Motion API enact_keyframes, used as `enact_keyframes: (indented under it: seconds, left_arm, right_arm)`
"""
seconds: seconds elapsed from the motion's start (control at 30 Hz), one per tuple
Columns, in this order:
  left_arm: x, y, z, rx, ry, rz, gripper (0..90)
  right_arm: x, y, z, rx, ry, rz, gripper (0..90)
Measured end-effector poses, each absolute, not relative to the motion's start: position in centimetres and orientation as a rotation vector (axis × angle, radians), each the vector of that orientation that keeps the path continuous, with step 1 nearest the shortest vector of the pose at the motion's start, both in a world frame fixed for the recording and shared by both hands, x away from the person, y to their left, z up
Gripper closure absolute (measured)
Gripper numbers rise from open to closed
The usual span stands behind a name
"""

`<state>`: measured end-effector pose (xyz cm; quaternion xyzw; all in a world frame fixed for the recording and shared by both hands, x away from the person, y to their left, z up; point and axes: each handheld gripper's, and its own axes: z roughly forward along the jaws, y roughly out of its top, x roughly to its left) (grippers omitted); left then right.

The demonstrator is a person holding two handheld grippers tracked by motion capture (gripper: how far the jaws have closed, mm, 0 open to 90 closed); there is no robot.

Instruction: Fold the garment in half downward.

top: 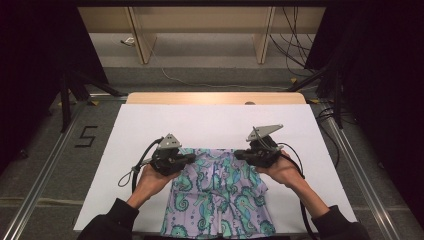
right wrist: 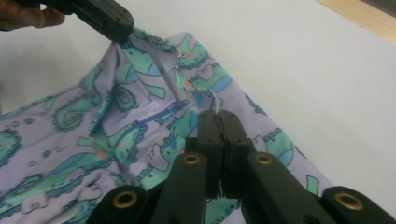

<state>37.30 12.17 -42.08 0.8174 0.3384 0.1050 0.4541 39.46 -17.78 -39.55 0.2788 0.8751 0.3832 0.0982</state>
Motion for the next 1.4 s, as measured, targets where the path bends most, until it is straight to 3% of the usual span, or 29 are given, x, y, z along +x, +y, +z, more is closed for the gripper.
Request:
enact_keyframes:
  seconds: [0.33,0.67,1.4]
  left_arm:
    - [33.0,12.4,-41.0,1.988,0.739,0.277,89.1]
    - [29.4,13.2,-42.1,2.034,0.685,0.245,89.0]
    - [25.3,12.8,-45.3,2.261,0.606,0.159,88.9]
  right_arm:
    - [34.1,-18.8,-38.2,0.755,2.549,1.211,89.5]
    - [30.2,-18.8,-39.0,0.709,2.592,1.212,89.5]
    - [26.2,-18.6,-42.9,0.691,2.771,1.074,89.4]
